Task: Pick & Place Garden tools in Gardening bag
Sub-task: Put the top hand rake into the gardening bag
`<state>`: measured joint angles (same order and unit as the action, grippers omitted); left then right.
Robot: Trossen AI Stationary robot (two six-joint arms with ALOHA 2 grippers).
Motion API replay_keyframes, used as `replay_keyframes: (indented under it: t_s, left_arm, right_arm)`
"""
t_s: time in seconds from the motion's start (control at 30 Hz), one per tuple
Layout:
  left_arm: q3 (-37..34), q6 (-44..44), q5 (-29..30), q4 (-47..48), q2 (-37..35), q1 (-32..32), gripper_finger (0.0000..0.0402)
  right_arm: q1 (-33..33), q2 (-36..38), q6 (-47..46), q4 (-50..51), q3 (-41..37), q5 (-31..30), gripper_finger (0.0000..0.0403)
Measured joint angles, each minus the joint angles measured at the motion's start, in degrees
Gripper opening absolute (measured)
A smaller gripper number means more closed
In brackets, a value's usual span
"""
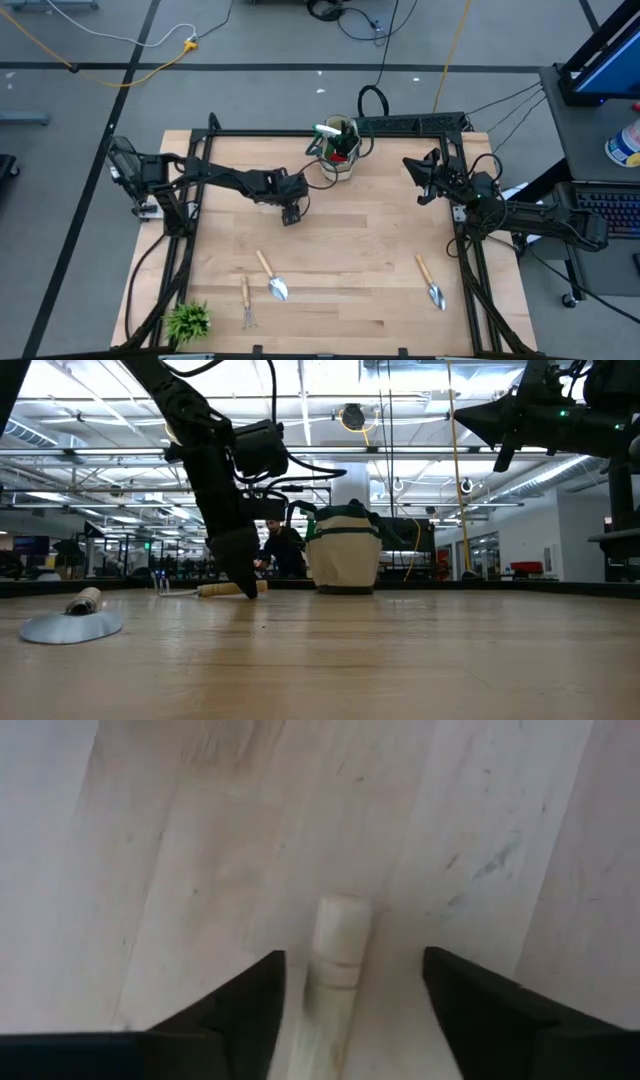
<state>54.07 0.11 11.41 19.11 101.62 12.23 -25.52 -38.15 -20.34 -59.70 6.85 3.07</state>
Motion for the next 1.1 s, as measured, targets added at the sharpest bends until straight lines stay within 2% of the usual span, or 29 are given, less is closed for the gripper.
replay_keyframes:
  t_s: [0.37, 0.67, 0.87, 1.1]
  left_arm:
    - [-0.12, -0.3, 0.5, 0.3, 0.11, -0.09, 0.0071]
    - [-0.3, -2.37, -0.07, 1.24, -1.51, -1.29, 0.0067]
    - [-0.28, -4.12, -4.82, 1.12, -6.88, -1.38, 0.0067]
    - [-0.25, -7.31, -13.53, -1.66, -15.48, -1.38, 0.0067]
  right_arm:
    - [0.0, -0.02, 0.0, 0.0, 0.0, -0.02, 0.0]
    - [0.0, 0.0, 0.0, 0.0, 0.0, -0.02, 0.0]
    - [0.01, 0.0, 0.0, 0.01, 0.0, -0.04, 0.0]
    - [0.01, -0.02, 0.0, 0.02, 0.0, -0.07, 0.0]
